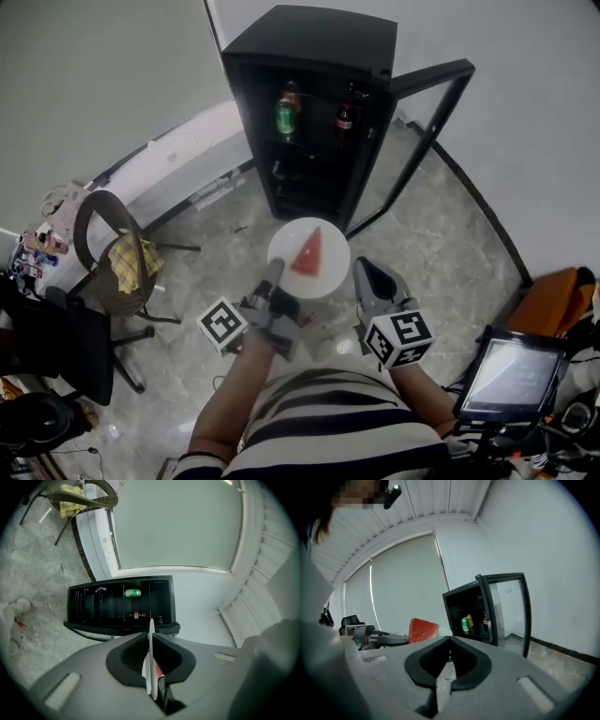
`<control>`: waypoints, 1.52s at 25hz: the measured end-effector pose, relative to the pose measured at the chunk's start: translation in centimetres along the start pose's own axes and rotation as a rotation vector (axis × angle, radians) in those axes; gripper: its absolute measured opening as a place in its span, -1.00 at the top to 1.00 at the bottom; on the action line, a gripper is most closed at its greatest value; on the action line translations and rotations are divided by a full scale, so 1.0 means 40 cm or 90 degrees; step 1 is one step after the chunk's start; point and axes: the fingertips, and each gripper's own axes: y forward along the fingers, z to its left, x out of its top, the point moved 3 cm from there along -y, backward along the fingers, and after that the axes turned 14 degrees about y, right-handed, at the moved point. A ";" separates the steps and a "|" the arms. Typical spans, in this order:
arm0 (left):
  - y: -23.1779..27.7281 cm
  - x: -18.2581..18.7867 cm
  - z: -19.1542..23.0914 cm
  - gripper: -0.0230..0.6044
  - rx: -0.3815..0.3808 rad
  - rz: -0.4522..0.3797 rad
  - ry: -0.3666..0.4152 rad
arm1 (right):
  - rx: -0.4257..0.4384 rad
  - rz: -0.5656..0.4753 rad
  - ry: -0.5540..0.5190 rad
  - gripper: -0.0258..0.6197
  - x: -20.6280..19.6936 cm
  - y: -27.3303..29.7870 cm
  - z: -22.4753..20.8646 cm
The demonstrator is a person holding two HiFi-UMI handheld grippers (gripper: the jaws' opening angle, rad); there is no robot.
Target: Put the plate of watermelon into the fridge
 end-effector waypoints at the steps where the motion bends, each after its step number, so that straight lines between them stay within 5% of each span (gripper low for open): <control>1: 0.013 0.009 0.003 0.87 -0.001 0.001 -0.001 | -0.004 -0.003 -0.001 0.92 0.004 0.011 -0.003; 21: 0.219 0.252 0.035 0.87 -0.008 0.045 0.000 | -0.031 -0.025 0.031 0.92 0.067 0.289 0.062; 38: 0.396 0.446 0.070 0.87 -0.031 0.063 0.011 | -0.063 -0.052 -0.050 0.92 0.094 0.496 0.117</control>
